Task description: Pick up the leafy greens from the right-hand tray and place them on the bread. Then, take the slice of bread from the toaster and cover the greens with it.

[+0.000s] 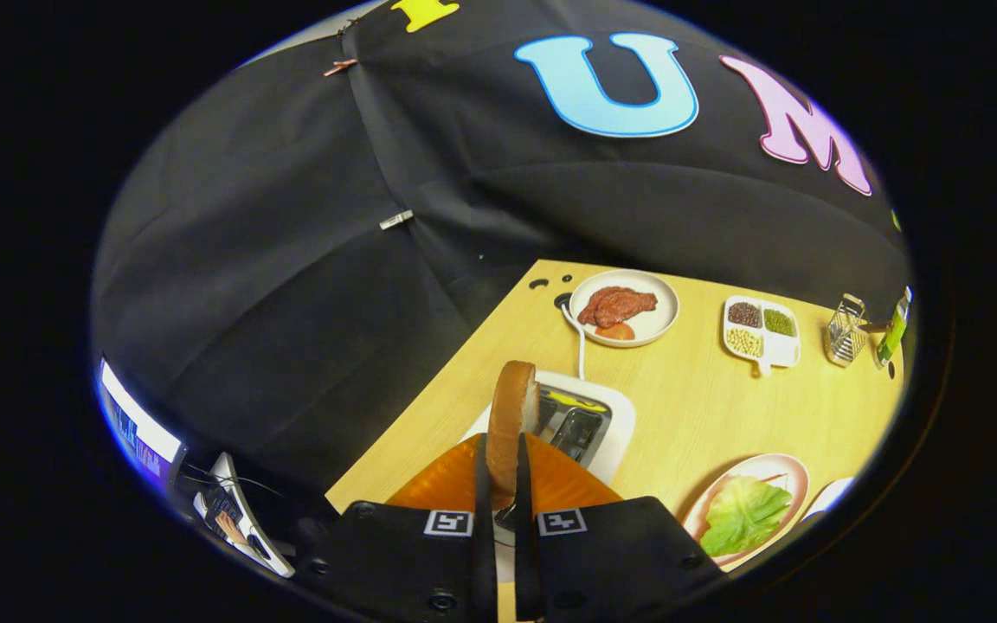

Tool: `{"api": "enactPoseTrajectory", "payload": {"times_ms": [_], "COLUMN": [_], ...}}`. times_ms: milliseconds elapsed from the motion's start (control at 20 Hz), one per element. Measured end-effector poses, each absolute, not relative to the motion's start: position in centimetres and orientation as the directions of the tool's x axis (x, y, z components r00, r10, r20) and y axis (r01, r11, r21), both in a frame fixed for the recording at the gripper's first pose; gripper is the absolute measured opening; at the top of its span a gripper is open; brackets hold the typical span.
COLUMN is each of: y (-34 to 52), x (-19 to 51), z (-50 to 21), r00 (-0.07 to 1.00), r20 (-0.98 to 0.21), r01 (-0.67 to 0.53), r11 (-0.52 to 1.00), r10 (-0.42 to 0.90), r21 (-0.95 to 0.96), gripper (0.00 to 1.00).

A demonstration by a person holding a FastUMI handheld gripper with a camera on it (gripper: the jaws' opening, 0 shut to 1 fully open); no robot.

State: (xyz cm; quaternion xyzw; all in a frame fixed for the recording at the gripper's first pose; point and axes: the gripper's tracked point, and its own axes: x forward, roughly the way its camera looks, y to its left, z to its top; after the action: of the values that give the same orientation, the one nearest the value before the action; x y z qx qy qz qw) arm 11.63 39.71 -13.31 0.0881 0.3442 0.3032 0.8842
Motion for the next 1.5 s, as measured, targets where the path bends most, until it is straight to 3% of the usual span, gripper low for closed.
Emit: {"api": "enactPoseTrajectory", "payload": {"times_ms": [750,1150,1500], "y": [23.3,17.1,16.1], "x": [14.3,12.8,13.0], "z": [-13.4,-21.7,-26.7], "r00": [0.689,0.612,0.548], "r20": [-0.547,-0.672,-0.703], "r01": [-0.300,-0.190,-0.139], "r11": [0.874,0.902,0.878], "r10": [0.476,0.418,0.453], "r21": [0.382,0.388,0.457], "gripper": [0.12,0.12,0.12]}}
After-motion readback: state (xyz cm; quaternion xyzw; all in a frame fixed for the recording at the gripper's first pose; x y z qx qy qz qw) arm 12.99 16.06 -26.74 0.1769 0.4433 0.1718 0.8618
